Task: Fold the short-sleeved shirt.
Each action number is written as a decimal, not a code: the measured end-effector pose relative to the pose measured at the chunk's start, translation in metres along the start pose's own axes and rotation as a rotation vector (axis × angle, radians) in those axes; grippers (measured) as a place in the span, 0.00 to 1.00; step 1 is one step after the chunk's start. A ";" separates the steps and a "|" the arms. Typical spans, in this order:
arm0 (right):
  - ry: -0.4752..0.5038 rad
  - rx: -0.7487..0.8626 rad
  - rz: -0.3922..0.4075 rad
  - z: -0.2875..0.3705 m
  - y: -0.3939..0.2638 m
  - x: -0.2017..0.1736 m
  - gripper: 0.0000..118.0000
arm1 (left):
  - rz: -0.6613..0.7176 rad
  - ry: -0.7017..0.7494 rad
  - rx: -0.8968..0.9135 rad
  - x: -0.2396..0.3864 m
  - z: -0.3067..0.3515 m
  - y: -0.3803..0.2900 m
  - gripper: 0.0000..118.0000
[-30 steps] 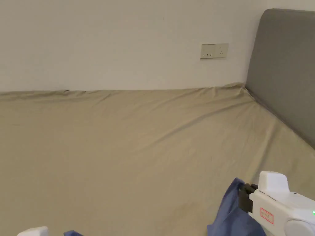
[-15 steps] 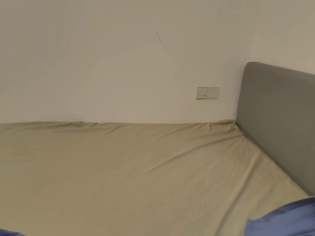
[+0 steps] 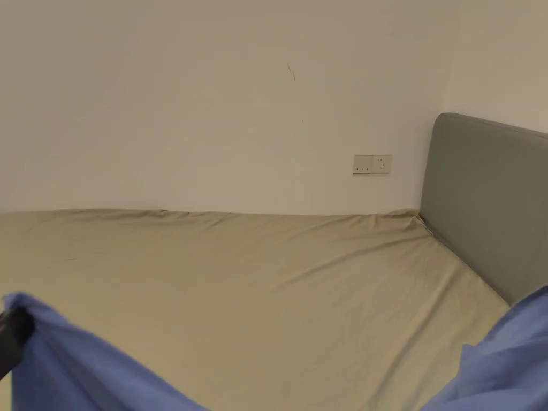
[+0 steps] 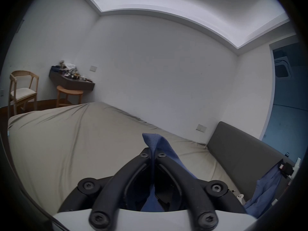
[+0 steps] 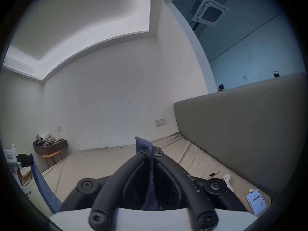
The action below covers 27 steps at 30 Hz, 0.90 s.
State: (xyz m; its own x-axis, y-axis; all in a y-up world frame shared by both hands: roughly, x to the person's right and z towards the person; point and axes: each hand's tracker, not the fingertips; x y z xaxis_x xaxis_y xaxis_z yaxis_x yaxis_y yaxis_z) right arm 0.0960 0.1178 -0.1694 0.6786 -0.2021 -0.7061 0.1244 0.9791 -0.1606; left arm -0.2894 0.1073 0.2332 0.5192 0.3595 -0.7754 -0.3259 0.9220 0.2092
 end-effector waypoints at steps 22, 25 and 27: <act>-0.024 -0.094 0.043 -0.243 -0.041 0.015 0.04 | -0.033 -0.045 -0.044 0.010 -0.198 -0.004 0.01; -0.040 -0.175 0.049 -0.236 -0.071 0.030 0.04 | -0.003 -0.013 -0.116 -0.011 -0.183 -0.033 0.01; -0.045 -0.220 0.058 -0.217 -0.087 0.035 0.04 | 0.000 0.018 -0.155 -0.027 -0.166 -0.048 0.01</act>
State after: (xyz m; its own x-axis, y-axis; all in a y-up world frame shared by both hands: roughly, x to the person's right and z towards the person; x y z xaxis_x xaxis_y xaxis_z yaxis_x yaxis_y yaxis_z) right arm -0.0485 0.0211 -0.3300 0.7125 -0.1395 -0.6876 -0.0732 0.9599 -0.2706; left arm -0.4186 0.0292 0.1454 0.5055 0.3560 -0.7859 -0.4451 0.8879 0.1159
